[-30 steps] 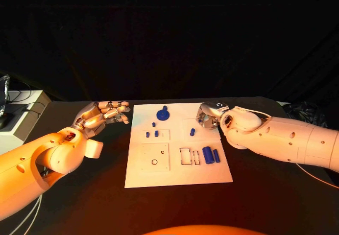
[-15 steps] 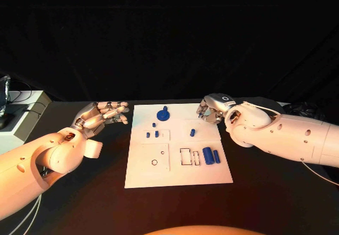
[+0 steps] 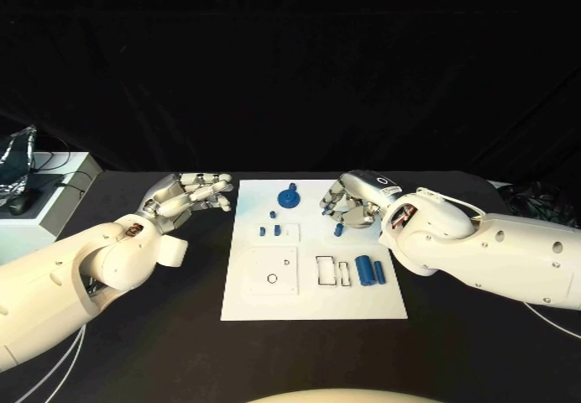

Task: Assemble the parts on the task board

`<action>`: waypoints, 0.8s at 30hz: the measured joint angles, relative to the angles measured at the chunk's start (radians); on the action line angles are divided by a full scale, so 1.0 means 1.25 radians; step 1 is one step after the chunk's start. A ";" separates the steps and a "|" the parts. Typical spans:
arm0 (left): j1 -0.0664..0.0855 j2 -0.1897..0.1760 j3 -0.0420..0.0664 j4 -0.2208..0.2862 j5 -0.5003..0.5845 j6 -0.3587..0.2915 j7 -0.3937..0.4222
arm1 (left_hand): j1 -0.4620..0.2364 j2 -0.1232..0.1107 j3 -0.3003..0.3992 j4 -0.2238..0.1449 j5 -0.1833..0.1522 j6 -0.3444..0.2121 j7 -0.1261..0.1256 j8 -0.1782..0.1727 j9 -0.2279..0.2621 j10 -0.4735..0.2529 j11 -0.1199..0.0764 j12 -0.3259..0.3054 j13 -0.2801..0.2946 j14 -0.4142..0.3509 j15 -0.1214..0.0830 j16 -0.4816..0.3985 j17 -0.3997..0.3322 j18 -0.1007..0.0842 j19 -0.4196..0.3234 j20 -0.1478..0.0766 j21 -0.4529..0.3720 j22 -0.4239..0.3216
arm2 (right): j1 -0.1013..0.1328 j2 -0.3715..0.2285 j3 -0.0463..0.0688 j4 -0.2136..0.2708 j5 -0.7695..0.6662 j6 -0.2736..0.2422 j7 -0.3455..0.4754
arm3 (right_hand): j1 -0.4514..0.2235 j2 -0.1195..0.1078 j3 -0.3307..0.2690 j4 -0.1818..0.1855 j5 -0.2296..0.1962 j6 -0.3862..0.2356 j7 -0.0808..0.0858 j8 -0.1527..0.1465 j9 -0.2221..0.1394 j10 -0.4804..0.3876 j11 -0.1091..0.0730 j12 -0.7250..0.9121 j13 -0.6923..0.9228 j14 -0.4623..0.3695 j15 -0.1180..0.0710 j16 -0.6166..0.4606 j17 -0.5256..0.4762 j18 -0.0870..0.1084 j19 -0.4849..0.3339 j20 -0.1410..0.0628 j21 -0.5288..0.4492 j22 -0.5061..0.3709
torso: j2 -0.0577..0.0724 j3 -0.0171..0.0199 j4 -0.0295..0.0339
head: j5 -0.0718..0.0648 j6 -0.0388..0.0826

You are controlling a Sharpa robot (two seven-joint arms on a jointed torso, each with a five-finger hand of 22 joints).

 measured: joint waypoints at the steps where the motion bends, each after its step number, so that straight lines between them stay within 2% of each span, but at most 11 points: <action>1: 0.000 0.001 0.000 0.000 0.000 -0.001 0.000 | 0.000 0.000 0.000 0.000 0.000 0.000 0.000 0.000 0.000 0.000 0.000 0.000 0.000 0.000 0.000 0.000 0.000 0.000 0.000 0.000 0.000 0.000 | -0.003 0.004 -0.001 0.007 0.000 -0.001 0.002 | 0.000 0.000 0.000 0.000 0.000 0.000 0.000 0.000 0.000 0.000 0.000 -0.001 0.000 0.000 0.000 0.000 0.000 0.000 0.000 0.000 0.000 0.000 | 0.000 -0.0005 0.0002 | 0.003 -0.001; 5: 0.000 0.004 0.000 0.000 0.000 -0.008 0.000 | 0.000 0.000 0.000 0.000 0.000 0.000 0.000 0.000 0.000 0.000 0.000 0.000 0.000 0.000 0.000 0.000 0.000 0.000 0.000 0.000 0.000 0.001 | -0.019 0.024 -0.006 0.024 -0.011 -0.005 0.008 | 0.000 0.000 0.000 0.000 0.000 0.000 0.000 -0.001 0.000 0.000 0.000 -0.002 0.000 0.000 0.000 0.000 0.000 0.000 0.000 0.000 0.000 0.000 | 0.000 -0.0016 0.0005 | 0.020 -0.005; 9: 0.000 0.008 0.000 0.003 0.001 -0.023 0.001 | 0.000 0.000 -0.002 0.002 0.000 0.000 0.000 0.000 0.000 0.000 0.000 0.000 0.000 0.000 0.000 0.000 0.000 0.000 0.000 0.000 0.000 0.001 | -0.044 0.054 -0.012 0.027 -0.037 -0.006 0.009 | 0.000 0.000 0.000 0.000 0.000 0.000 0.000 -0.002 0.001 0.000 0.000 -0.003 0.000 0.000 0.000 0.000 0.000 0.000 0.000 0.000 -0.025 0.000 | 0.000 -0.0025 0.0010 | 0.034 -0.009; 19: 0.000 0.015 0.000 0.008 0.004 -0.060 0.003 | 0.000 0.000 -0.002 0.002 0.000 0.000 0.000 0.000 0.000 0.000 0.000 0.000 0.000 0.000 0.000 0.000 0.000 0.000 0.000 0.000 -0.003 0.001 | -0.085 0.112 -0.022 0.007 -0.098 0.006 0.000 | 0.000 0.000 0.003 -0.003 0.000 0.000 0.000 -0.002 0.001 -0.001 -0.001 -0.002 0.000 0.000 0.000 0.000 -0.001 0.000 0.000 0.000 -0.047 0.000 | 0.001 -0.0025 0.0028 | 0.057 -0.022; 24: 0.000 0.017 0.000 0.009 0.005 -0.070 0.004 | 0.000 0.000 -0.002 0.002 0.000 0.000 0.000 0.000 0.000 0.000 0.000 0.000 0.000 0.000 0.000 0.000 0.000 0.000 0.000 0.000 -0.003 0.001 | -0.094 0.121 -0.023 -0.002 -0.121 0.013 -0.008 | 0.000 0.000 0.003 -0.004 -0.001 -0.001 0.000 0.000 0.000 -0.001 -0.001 -0.002 0.000 0.000 0.000 0.000 -0.001 0.000 0.000 0.000 -0.047 0.000 | 0.002 -0.0021 0.0027 | 0.063 -0.028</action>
